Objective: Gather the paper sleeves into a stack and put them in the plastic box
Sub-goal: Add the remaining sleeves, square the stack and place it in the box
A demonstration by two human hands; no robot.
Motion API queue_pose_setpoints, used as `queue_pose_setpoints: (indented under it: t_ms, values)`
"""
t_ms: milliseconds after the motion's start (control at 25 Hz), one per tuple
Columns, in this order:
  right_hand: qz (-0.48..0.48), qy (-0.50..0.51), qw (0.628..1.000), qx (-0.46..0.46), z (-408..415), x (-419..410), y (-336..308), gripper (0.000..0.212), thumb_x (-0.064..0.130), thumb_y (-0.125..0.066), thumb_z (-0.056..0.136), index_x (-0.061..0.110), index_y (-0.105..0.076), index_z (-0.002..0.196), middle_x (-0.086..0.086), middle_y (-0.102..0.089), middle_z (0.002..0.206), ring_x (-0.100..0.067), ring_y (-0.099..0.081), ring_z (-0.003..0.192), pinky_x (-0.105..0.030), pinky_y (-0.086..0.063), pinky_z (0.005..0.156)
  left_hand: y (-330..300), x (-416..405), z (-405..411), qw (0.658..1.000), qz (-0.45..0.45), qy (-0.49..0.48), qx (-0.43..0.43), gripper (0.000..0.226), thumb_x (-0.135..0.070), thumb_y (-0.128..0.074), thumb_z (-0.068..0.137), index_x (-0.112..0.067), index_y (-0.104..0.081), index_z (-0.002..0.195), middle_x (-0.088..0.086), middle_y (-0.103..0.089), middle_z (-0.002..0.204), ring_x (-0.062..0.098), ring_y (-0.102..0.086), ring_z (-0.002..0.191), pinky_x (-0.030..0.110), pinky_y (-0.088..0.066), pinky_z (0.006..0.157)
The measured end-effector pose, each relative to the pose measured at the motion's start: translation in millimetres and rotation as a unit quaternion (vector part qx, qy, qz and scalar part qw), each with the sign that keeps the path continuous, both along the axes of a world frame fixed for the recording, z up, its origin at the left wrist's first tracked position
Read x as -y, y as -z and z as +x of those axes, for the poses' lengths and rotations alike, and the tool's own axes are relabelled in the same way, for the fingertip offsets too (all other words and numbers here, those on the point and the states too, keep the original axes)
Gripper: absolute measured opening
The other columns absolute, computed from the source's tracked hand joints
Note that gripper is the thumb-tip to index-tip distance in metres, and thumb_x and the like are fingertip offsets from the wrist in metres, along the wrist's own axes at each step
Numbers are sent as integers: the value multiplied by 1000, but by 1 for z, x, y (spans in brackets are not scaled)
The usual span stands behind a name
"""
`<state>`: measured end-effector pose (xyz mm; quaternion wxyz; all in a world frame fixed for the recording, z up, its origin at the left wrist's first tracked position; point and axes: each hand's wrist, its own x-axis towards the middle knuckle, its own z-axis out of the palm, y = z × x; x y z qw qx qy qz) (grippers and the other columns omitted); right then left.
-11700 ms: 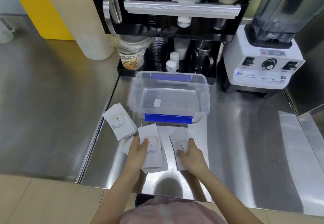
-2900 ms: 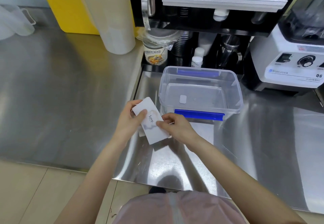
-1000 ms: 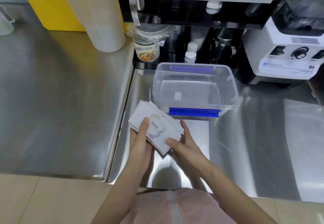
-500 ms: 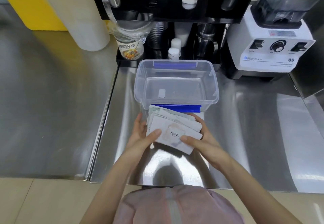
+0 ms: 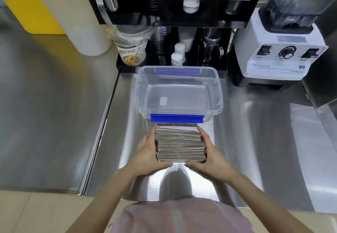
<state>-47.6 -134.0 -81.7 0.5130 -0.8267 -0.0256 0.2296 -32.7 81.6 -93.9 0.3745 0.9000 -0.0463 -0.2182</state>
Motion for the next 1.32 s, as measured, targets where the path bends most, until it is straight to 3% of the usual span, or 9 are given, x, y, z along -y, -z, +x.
queue_pose_setpoints:
  t_ms: [160,400,640,840,920,1040,1160,1240,1320]
  values:
    - [16,1,1000,19,1,2,0,107,3,-75,70,64,-3,121,42,-41,117,27,-50,97,9,-37,74,4,1,5,999,-1,11,40,105,-44,-79,53,-24,-22,139,-13,-37,128,14,-33,126,42,-30,111]
    - [7,33,997,77,1,-5,4,92,3,-74,68,53,-23,125,18,-59,119,3,-56,111,-4,-43,87,6,9,4,998,-20,7,54,101,-49,-72,51,-24,-25,136,-9,-36,132,8,-28,123,30,-24,111]
    - [1,61,994,92,-2,-4,1,68,7,-73,73,54,-36,106,45,-55,99,23,-52,95,7,-36,75,4,12,4,996,-20,-43,77,103,-61,-61,45,-16,-30,132,-9,-34,118,10,-32,117,18,-19,99]
    - [-60,-1,988,144,8,-1,-3,95,4,-78,66,67,-23,112,55,-45,103,34,-39,99,12,-28,81,9,7,9,999,-5,11,50,124,-57,-67,54,-20,8,145,-1,-34,140,18,-25,133,25,-13,109]
    - [-76,-20,985,155,11,-5,-3,84,14,-77,69,59,-25,118,45,-43,110,27,-39,106,2,-32,94,14,7,12,999,-2,12,53,120,-66,-66,52,-23,-3,145,-3,-39,139,17,-32,131,34,-18,117]
    - [-65,-9,985,159,11,-8,2,56,25,-70,75,41,-40,120,25,-49,116,1,-51,109,-29,-45,98,22,6,13,998,-4,-13,65,102,-70,-69,53,-26,-30,136,-8,-52,127,13,-47,121,42,-38,106]
    - [-85,-16,984,156,6,-8,9,50,49,-64,74,29,-46,116,13,-54,113,-6,-54,106,-33,-47,96,21,8,7,997,-3,-17,79,88,-68,-67,55,-21,-42,126,-7,-55,120,15,-50,114,42,-39,102]
    - [-87,-13,984,156,6,-8,11,54,55,-62,73,25,-49,116,12,-54,112,-8,-54,105,-36,-48,94,18,7,6,996,0,-4,84,94,-65,-68,52,-20,-39,129,-6,-51,124,15,-46,118,42,-36,106]
    - [-78,-11,986,148,8,-10,6,50,45,-69,72,27,-49,115,11,-57,111,-7,-56,104,-33,-49,92,13,3,7,998,3,26,53,113,-63,-67,47,-20,-21,141,-8,-39,136,12,-33,129,38,-24,115]
